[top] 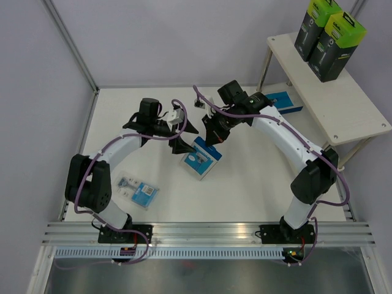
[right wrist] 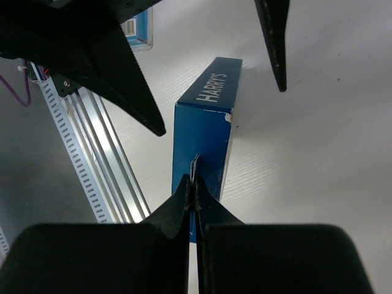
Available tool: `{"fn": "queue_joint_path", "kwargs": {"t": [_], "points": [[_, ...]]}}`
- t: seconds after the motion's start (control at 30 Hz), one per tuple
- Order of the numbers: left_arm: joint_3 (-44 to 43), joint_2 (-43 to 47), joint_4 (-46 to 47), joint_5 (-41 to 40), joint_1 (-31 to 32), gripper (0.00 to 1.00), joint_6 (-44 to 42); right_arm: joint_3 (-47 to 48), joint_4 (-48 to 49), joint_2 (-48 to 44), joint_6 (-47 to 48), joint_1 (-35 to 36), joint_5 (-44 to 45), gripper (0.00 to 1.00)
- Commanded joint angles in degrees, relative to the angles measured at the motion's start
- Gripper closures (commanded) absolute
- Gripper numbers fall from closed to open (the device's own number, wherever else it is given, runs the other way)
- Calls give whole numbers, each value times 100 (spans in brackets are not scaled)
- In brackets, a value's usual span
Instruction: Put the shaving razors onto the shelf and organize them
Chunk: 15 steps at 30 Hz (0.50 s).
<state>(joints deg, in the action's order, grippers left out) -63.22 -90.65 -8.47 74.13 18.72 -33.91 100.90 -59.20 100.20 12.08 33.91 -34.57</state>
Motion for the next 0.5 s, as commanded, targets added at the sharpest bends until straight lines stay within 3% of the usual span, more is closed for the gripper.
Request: {"fn": "queue_joint_path", "kwargs": {"t": [0.0, 0.33, 0.43, 0.47], "points": [[-322, -286, 47, 277, 53, 11, -441, 0, 93, -396, 164, 10, -243, 100], [-419, -594, 47, 524, 527, 21, -397, -62, 154, -379, 128, 19, -375, 99], [-428, -629, 47, 576, 571, 32, -406, -88, 137, -379, 120, 10, -384, 99], [-437, -655, 38, 585, 571, 41, -397, -80, 137, -387, 120, 10, -349, 99]]}}
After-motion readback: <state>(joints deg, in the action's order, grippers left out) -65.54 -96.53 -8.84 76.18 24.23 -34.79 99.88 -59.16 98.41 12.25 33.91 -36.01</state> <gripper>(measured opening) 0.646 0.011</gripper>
